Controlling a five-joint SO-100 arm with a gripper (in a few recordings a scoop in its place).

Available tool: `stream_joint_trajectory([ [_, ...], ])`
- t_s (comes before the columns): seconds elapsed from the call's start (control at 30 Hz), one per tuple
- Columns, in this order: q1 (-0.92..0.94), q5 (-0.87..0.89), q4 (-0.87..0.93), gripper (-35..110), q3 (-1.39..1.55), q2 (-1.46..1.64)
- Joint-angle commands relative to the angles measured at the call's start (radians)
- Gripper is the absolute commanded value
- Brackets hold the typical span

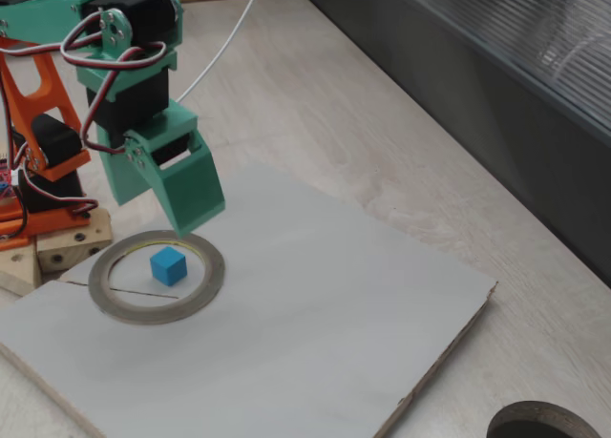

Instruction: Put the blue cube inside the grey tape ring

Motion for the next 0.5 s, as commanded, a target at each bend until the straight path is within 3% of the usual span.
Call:
stream_joint_trajectory([
  [0.0,0.012,0.009,0.018,29,-0.023,0.025],
  [0.13,0.012,0.008,0.006,-7,-0.023,0.025],
  [0.47,0.025,0.011,0.017,5,-0.011,0.011],
])
